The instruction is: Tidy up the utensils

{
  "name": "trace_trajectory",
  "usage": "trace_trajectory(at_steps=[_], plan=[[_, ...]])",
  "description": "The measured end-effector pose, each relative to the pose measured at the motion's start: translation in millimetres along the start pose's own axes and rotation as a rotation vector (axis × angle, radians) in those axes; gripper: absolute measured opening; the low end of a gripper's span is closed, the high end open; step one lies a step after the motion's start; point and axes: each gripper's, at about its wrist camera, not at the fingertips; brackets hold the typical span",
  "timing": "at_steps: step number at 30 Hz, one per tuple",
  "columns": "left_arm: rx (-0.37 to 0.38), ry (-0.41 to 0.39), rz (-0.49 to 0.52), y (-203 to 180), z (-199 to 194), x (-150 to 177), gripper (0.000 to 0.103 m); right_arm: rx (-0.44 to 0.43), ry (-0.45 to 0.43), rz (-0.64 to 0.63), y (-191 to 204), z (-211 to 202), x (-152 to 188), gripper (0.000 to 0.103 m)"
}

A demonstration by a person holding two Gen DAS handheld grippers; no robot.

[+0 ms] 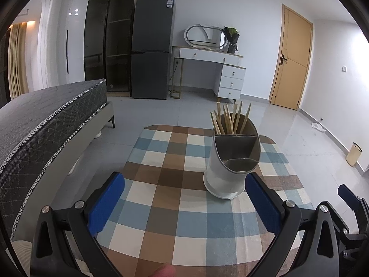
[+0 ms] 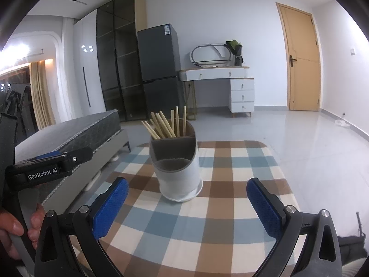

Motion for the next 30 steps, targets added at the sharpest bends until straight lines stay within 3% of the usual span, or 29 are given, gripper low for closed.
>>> trace_trajectory(at_steps=[30], plan=[[0.013,0.004,0.023,-5.4,-2.0,1.3,0.102,0.002,-0.01,-0.006,3.6,-0.7,0.0,0.103]])
Point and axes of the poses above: each gripper's, at about its wrist camera, not at the fingertips, and z roughly the way its jaws point, y to its left, x to its underside, and after that the axes turned 2 degrees about z, right-handed
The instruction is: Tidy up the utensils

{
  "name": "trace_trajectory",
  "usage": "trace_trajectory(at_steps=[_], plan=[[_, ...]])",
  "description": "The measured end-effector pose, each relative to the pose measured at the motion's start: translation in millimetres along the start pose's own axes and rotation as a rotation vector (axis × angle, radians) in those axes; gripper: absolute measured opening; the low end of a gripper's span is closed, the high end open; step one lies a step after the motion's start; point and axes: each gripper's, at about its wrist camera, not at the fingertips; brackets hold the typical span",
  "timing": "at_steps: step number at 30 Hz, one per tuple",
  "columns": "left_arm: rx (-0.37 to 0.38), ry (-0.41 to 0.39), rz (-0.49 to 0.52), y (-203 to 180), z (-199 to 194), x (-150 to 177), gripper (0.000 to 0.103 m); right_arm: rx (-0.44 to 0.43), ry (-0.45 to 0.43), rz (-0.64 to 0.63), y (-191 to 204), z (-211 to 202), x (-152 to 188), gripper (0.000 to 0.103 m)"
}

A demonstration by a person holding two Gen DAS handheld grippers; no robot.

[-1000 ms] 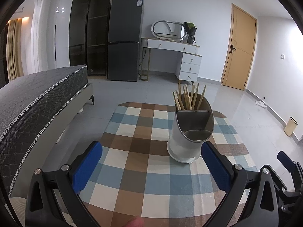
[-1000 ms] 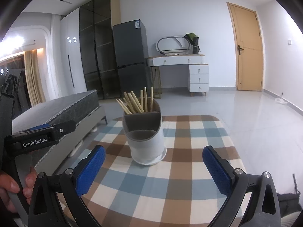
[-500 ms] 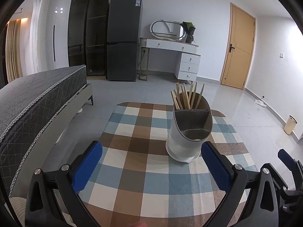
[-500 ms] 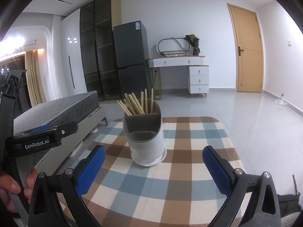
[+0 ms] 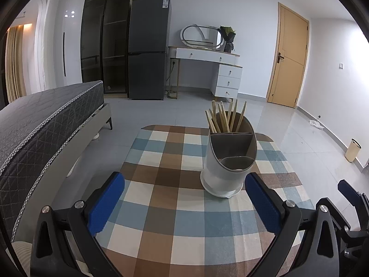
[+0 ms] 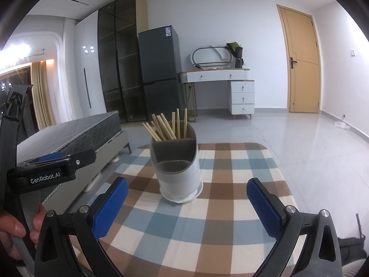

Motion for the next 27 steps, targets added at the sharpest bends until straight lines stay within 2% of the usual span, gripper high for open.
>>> trace_trajectory(at_steps=[27], plan=[[-0.012,0.012,0.005,1.6,2.9,1.5,0.102,0.0,0.006,-0.002,0.9,0.3,1.4,0.103]])
Point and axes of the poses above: each gripper's, at about its wrist camera, not at the fingertips, and z roughly the way its jaws point, y to its left, x to its underside, and after that the axes turned 2 degrees about z, right-handed
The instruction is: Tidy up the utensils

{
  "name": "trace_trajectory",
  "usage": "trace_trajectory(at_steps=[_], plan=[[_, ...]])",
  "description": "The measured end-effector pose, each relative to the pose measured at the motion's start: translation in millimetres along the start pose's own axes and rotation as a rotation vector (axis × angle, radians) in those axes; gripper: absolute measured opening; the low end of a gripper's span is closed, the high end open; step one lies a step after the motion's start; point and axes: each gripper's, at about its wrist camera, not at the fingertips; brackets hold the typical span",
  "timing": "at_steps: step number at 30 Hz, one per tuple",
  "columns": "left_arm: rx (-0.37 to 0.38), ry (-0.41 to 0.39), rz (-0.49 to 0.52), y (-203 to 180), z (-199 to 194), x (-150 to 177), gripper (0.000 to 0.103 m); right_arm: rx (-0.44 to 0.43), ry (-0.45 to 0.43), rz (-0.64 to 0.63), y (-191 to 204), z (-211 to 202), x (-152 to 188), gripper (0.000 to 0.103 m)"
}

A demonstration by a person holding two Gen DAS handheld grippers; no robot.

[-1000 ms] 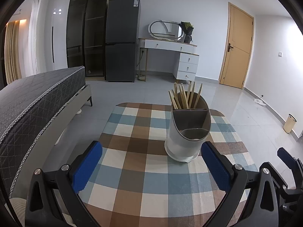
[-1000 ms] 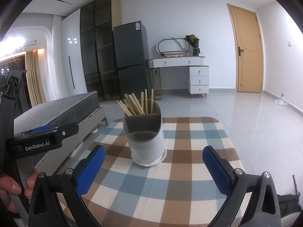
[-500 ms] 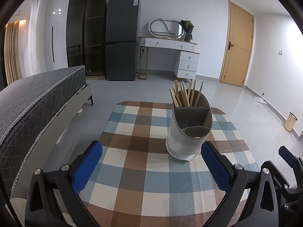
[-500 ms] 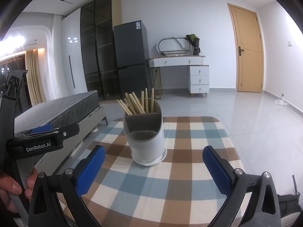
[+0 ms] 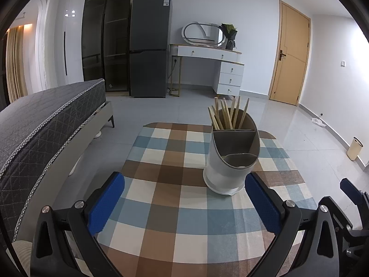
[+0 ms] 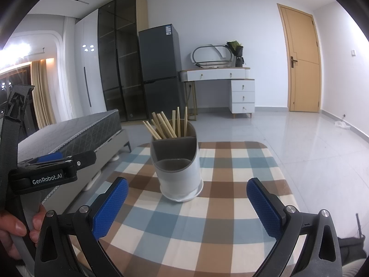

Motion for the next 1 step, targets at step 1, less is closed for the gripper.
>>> trace_trajectory(at_steps=[1], plan=[[-0.003,-0.002,0.005,-0.8,-0.2,0.0,0.102,0.0,0.0,0.0,0.0,0.2,0.3,0.103]])
Point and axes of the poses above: each gripper's, at about its wrist camera, not at the fingertips, and z roughly the way its jaws point, y to its left, x to its underside, and after that the axes turned 2 degrees about z, right-handed
